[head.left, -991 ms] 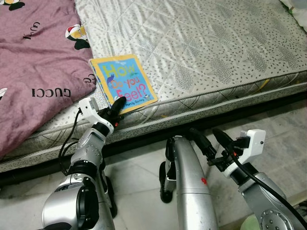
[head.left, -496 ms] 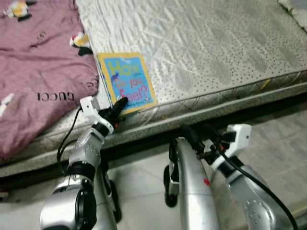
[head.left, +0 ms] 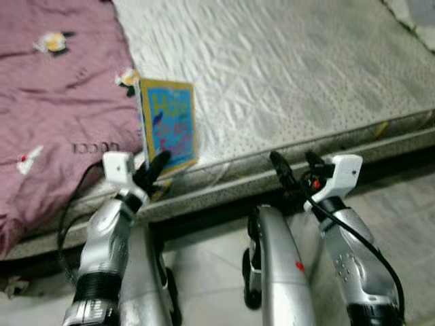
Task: Clean up the room
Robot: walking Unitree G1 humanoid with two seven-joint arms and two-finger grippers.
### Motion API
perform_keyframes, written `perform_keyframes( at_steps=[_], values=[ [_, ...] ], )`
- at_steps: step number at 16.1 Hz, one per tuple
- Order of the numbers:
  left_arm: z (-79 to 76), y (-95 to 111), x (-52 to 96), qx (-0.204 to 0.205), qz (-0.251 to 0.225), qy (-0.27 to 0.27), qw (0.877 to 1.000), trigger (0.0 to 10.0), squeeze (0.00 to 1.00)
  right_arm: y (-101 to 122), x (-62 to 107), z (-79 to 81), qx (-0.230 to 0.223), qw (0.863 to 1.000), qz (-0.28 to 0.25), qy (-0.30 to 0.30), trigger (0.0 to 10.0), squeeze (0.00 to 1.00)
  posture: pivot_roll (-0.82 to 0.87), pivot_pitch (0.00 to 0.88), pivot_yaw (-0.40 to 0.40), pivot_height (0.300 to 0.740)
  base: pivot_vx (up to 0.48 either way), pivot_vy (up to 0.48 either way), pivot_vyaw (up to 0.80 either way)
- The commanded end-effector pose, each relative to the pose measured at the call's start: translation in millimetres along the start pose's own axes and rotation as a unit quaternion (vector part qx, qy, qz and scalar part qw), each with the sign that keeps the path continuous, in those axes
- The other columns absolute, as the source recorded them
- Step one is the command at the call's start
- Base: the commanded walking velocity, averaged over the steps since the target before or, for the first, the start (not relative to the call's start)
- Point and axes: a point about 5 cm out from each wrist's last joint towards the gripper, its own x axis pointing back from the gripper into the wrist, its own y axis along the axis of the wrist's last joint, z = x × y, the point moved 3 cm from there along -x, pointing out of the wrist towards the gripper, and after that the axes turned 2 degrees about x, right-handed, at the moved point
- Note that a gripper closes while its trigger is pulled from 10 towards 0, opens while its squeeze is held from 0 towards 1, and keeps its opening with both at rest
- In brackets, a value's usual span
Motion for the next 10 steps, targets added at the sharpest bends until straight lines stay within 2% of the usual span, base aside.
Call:
perform_keyframes(
  at_steps=[1, 3, 5, 6, 8, 10],
  values=[
    [2.2, 11, 8.3, -0.029, -0.014, 0.020, 0.999, 0.0, 0.00, -4, -2.9, -4.9, 0.020, 0.999, 0.003, -0.037, 10.0, 0.00, -0.03, 0.108, 0.056, 0.514, 0.000, 0.000, 0.00],
    [-2.4, 11, 17.0, -0.045, -0.018, 0.028, 0.998, 0.0, 0.00, -6, -4.6, -5.5, 0.042, 0.997, -0.001, -0.058, 10.0, 0.00, -0.03, 0.099, 0.062, 0.514, 0.000, 0.000, 0.00],
    [-9.3, 14, 38.3, -0.072, -0.028, 0.069, 0.995, 0.0, 0.00, 0, 1.5, -0.2, 0.043, 0.996, -0.039, -0.065, 10.0, 0.00, -0.03, 0.096, 0.085, 0.514, 0.000, 0.000, 0.00],
    [-12.7, 10, 42.4, -0.067, -0.021, 0.071, 0.995, 0.0, 0.00, 0, 3.6, -0.4, 0.034, 0.996, -0.044, -0.069, 10.0, 0.00, -0.02, 0.094, 0.086, 0.514, 0.000, 0.000, 0.00],
    [-22.0, 8, 45.8, -0.068, -0.014, 0.064, 0.996, 0.0, 0.00, 1, 5.6, -0.7, 0.029, 0.995, -0.051, -0.075, 10.0, 0.00, -0.03, 0.092, 0.083, 0.529, 0.000, 0.000, 0.00],
    [-26.6, 12, 42.2, -0.084, -0.017, 0.057, 0.995, 0.0, 0.00, 2, 3.6, 0.3, 0.020, 0.995, -0.058, -0.077, 10.0, 0.00, -0.03, 0.085, 0.081, 0.554, 0.000, 0.000, 0.00]
  ],
)
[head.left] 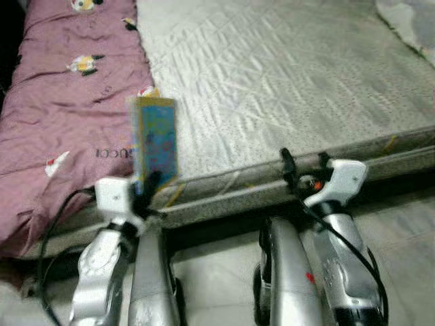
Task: Clean up the room
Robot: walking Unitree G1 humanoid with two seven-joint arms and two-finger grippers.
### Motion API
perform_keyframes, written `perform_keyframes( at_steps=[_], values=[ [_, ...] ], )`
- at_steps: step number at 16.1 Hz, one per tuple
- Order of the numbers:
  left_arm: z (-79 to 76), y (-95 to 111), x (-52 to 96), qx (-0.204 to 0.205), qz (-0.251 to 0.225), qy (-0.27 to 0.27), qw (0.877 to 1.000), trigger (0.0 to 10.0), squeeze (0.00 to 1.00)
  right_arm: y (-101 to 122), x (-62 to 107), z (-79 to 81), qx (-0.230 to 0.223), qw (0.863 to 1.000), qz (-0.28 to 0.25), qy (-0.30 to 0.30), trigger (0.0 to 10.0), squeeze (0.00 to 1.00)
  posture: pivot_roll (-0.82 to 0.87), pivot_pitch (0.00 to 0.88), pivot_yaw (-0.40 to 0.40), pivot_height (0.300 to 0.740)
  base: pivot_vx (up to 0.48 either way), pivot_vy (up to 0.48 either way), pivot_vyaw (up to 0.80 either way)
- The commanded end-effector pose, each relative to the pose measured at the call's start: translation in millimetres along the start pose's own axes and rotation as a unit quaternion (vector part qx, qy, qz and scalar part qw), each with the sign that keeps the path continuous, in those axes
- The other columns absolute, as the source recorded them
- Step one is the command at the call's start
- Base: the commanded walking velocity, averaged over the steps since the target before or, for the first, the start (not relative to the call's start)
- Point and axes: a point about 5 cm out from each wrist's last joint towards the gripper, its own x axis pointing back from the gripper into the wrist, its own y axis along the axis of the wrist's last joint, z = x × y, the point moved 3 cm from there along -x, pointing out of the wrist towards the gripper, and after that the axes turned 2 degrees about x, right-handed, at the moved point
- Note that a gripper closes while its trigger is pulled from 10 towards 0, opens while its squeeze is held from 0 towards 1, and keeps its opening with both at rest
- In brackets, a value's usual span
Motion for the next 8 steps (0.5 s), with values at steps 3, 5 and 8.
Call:
perform_keyframes(
  at_steps=[3, 5, 8],
  values=[
    [4.3, 7.4, -2.9, -0.025, -0.005, 0.021, 0.999, 5.1, 0.00, 6.1, -7.9, 4.8, -0.007, 1.000, -0.013, 0.007, 10.0, 0.00, -0.03, 0.070, 0.075, 0.579, 0.000, 0.000, 0.00],
    [3.3, 3.5, -3.3, -0.028, 0.007, 0.030, 0.999, 10.0, 0.00, 8.0, -10.2, 5.0, -0.007, 1.000, -0.016, 0.009, 10.0, 0.00, -0.03, 0.065, 0.073, 0.609, 0.000, 0.000, 0.00],
    [2.1, -0.4, -3.2, -0.030, 0.015, 0.034, 0.999, 10.0, 0.00, 8.3, -10.2, 2.9, -0.007, 1.000, -0.017, 0.008, 10.0, 0.00, -0.03, 0.061, 0.075, 0.639, 0.000, 0.000, 0.00]
  ],
)
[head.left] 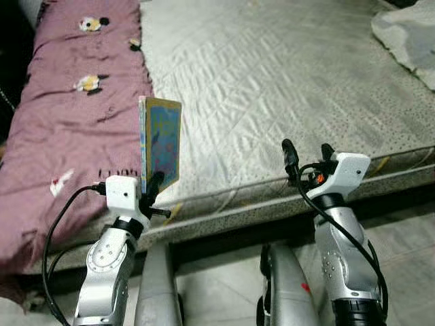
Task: Clean up the room
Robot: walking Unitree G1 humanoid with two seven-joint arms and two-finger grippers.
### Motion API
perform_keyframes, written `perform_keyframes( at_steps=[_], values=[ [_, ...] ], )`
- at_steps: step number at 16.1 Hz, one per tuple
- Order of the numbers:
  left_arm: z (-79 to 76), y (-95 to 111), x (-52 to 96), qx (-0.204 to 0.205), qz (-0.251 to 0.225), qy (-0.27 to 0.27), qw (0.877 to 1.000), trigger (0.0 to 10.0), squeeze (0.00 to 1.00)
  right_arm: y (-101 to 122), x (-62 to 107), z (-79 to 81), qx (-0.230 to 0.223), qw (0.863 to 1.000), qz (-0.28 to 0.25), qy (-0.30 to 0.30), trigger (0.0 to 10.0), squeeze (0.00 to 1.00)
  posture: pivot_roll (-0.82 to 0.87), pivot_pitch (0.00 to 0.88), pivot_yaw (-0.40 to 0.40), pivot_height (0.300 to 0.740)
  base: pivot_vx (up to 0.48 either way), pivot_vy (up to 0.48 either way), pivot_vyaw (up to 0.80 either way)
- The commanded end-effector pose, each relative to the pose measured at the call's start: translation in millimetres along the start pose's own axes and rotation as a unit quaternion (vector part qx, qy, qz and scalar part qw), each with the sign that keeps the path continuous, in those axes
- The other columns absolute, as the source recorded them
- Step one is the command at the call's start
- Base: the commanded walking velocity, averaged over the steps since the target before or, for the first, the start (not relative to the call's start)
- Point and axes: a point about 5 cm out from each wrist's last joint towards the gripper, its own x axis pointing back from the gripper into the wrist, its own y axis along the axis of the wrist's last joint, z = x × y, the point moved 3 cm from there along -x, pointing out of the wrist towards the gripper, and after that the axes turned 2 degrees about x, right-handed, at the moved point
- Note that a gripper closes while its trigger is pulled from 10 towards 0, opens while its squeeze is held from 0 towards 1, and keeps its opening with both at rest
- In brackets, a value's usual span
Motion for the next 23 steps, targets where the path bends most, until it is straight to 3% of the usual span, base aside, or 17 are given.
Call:
perform_keyframes(
  at_steps=[1, 9, 17, 23],
  values=[
    [2.5, 8, -2.3, -0.013, -0.012, 0.013, 1.000, 10.0, 0.00, 0, -1.1, 0.5, -0.005, 1.000, -0.002, 0.001, 10.0, 0.00, -0.04, 0.059, 0.076, 0.649, 0.000, 0.000, 0.00],
    [-1.2, -3, -7.6, -0.020, 0.018, 0.030, 0.999, 10.0, 0.00, -1, -2.5, -0.5, -0.004, 1.000, 0.000, 0.000, 10.0, 0.00, -0.04, 0.044, 0.073, 0.740, 0.000, 0.000, 0.00],
    [-13.0, 7, -21.0, -0.037, -0.002, 0.014, 0.999, 10.0, 0.00, -3, -8.2, -0.8, -0.001, 1.000, 0.005, 0.005, 10.0, 0.00, -0.04, 0.052, 0.053, 0.740, 0.000, 0.000, 0.00],
    [-13.8, -2, -12.2, -0.032, 0.013, 0.010, 0.999, 10.0, 0.00, -24, 7.4, -5.0, 0.001, 0.999, 0.053, -0.001, 10.0, 0.00, -0.04, 0.068, 0.053, 0.740, 0.000, 0.000, 0.00]
  ],
)
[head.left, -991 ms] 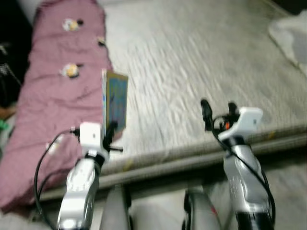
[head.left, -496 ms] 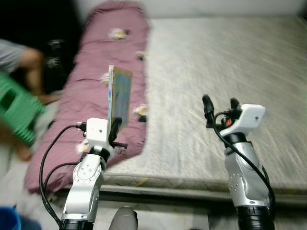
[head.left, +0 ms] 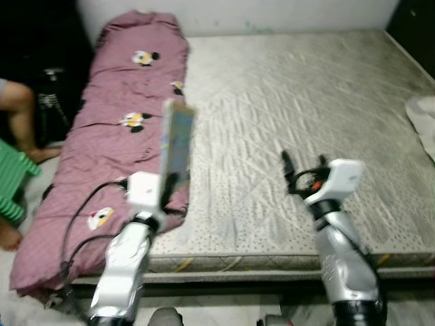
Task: Clean up the room
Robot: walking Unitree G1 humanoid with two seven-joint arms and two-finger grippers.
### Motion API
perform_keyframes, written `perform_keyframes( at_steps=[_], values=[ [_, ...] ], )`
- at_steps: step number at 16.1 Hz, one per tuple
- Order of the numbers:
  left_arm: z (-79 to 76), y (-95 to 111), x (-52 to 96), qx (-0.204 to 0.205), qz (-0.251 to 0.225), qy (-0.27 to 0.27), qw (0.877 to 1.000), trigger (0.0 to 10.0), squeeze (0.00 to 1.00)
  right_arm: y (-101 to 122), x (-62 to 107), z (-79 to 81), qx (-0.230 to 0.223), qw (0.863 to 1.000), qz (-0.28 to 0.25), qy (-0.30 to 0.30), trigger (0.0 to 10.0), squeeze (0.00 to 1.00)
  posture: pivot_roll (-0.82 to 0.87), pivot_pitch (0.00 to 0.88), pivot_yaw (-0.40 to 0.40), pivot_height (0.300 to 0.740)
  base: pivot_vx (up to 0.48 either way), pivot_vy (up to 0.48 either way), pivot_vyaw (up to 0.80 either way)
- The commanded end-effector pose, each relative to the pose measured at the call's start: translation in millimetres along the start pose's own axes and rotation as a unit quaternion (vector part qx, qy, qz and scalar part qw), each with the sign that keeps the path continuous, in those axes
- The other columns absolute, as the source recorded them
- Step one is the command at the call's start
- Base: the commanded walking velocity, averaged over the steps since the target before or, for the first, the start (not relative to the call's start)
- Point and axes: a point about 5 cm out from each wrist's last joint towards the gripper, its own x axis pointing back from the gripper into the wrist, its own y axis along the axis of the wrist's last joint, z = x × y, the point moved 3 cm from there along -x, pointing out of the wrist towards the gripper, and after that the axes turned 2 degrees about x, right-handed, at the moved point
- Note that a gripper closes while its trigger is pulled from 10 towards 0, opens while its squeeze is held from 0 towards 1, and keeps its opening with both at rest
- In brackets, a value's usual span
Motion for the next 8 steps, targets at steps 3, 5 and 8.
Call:
perform_keyframes(
  at_steps=[3, 5, 8],
  values=[
    [0.5, 8, 1.5, -0.007, -0.019, 0.002, 1.000, 10.0, 0.00, 3, 11.7, -12.1, 0.012, 1.000, -0.008, -0.019, 10.0, 0.00, -0.05, 0.072, 0.057, 0.740, 0.000, 0.000, 0.17],
    [2.1, 6, 3.5, -0.009, -0.015, 0.005, 1.000, 10.0, 0.00, 4, 14.0, -15.5, 0.016, 0.999, -0.009, -0.029, 10.0, 0.00, -0.05, 0.072, 0.061, 0.740, 0.000, 0.000, 0.00],
    [2.6, 4, 4.7, -0.008, -0.011, 0.006, 1.000, 10.0, 0.00, 3, 15.3, -15.7, 0.019, 0.999, -0.009, -0.029, 10.0, 0.00, -0.06, 0.074, 0.064, 0.740, 0.000, 0.000, 0.00]
  ],
)
